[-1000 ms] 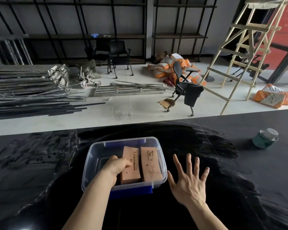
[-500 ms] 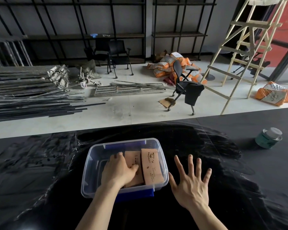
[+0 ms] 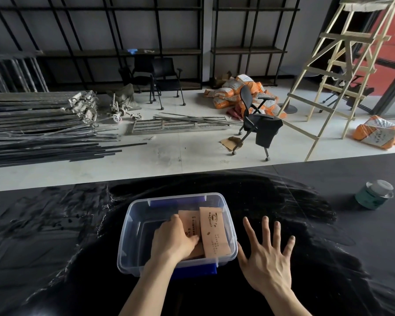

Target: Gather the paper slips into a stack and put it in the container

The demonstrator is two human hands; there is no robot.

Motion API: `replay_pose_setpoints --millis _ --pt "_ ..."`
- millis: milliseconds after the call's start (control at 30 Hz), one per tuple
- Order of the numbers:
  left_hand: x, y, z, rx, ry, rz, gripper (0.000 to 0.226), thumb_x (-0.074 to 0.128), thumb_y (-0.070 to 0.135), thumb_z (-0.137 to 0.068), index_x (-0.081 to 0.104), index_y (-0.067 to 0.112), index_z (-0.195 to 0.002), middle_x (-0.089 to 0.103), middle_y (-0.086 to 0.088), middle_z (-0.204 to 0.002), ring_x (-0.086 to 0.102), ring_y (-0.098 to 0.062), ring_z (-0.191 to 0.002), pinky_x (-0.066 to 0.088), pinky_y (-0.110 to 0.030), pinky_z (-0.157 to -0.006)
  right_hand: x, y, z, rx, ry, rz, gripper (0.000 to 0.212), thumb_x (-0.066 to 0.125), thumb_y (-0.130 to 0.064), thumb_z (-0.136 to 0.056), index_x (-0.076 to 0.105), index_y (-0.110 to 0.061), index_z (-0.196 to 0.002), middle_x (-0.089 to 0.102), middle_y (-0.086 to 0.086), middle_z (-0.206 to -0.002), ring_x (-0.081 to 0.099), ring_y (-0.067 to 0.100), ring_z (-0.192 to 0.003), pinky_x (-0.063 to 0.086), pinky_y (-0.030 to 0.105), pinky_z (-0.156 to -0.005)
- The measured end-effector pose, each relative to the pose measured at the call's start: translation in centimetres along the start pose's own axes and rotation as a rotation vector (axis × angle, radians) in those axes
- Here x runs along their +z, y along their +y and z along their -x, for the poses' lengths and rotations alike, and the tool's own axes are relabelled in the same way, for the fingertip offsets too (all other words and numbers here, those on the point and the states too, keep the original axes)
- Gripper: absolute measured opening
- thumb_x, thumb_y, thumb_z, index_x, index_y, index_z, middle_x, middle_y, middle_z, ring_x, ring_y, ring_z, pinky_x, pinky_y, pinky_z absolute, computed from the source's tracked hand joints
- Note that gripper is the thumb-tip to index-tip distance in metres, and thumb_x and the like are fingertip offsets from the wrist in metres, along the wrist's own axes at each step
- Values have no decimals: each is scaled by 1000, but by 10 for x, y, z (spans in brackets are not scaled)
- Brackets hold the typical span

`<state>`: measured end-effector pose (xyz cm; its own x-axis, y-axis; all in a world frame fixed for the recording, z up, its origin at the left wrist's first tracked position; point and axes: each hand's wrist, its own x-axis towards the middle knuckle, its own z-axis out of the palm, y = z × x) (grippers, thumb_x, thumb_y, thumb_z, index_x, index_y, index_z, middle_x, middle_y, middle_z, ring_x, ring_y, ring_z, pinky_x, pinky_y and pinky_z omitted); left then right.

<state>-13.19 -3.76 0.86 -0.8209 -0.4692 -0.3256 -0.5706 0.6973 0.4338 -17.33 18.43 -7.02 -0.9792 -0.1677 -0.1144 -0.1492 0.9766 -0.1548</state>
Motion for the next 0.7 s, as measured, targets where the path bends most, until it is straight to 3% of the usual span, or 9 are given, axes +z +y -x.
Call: replay_pose_setpoints --millis 233,400,567,633,700 --pt "1 -1 0 27 4 -47 63 71 55 -85 52 18 -133 69 -2 -131 69 -25 -117 59 -40 -96 1 1 0 -2 0 12 106 -29 -86 -68 -4 -49 -163 -6 9 -178 -15 38 -162 -5 70 -127" --pt "-2 2 11 128 172 -191 84 53 60 -94 27 12 -158 50 -7 -155 50 -27 -141 46 -41 -110 -1 1 -1 -2 -9 19 109 -34 -85 -63 -8 -48 -163 -10 9 -178 -17 38 -162 -7 70 -127" --pt "-9 -3 26 276 256 -237 78 47 64 -96 33 17 -156 52 -2 -153 48 -20 -141 39 -37 -115 -5 1 -3 -11 -69 29 116 -37 -85 -58 -8 -46 -163 -11 10 -177 -18 40 -161 -7 72 -126" --pt "-14 -6 33 313 286 -263 79 43 66 -95 32 18 -157 48 -1 -156 44 -20 -144 34 -36 -120 -11 1 -5 -20 -127 15 114 -31 -87 -59 -9 -46 -163 -14 10 -177 -20 40 -160 -9 73 -125" --pt "-17 -11 39 335 284 -279 81 41 68 -95 29 19 -158 41 -1 -162 37 -20 -149 27 -38 -125 -20 2 -6 -8 -163 -26 97 -10 -87 -76 -3 -47 -164 -12 9 -177 -17 39 -161 -6 71 -125"
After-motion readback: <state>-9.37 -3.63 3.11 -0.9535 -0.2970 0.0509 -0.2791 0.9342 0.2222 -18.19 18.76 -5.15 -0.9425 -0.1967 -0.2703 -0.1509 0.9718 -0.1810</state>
